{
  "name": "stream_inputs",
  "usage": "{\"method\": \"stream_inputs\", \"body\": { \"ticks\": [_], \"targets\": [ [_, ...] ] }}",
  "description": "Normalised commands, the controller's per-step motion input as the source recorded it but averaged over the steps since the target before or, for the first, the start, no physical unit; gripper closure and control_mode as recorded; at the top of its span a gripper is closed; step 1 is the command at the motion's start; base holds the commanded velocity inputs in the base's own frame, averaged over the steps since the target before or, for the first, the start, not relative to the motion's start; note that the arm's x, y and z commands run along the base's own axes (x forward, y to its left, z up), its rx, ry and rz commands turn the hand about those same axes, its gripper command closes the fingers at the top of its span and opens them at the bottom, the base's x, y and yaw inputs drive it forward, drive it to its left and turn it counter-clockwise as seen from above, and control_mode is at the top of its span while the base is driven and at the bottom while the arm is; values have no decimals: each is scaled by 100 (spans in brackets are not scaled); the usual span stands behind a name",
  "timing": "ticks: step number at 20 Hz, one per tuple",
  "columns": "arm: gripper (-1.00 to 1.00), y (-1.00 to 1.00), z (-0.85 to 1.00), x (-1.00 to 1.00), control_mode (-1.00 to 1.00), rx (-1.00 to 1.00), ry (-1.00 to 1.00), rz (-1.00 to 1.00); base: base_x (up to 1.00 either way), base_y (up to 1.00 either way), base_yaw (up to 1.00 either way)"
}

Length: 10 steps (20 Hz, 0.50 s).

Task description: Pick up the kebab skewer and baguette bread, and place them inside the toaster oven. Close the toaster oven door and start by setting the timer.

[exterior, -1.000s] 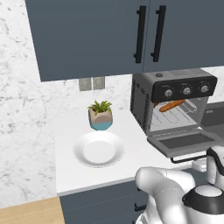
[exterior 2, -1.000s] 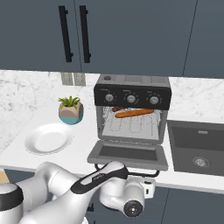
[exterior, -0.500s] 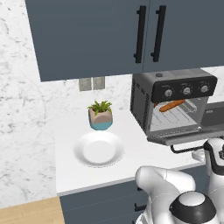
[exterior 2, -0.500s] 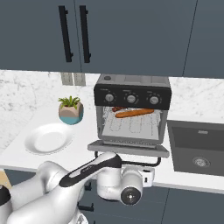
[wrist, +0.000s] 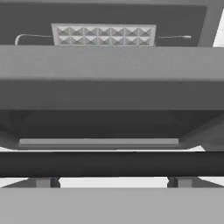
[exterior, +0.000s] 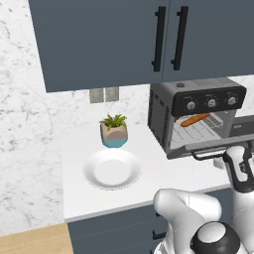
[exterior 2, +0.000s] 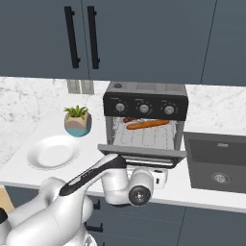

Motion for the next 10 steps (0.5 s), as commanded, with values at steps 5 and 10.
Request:
{"method": "stream_inputs", "body": {
  "ticks": [5, 10],
  "targets": [
    [-100, 18, 34, 41, -100, 0, 0, 0, 0, 0, 0],
    [-100, 19, 24, 44, -100, 0, 0, 0, 0, 0, 0]
  ]
}}
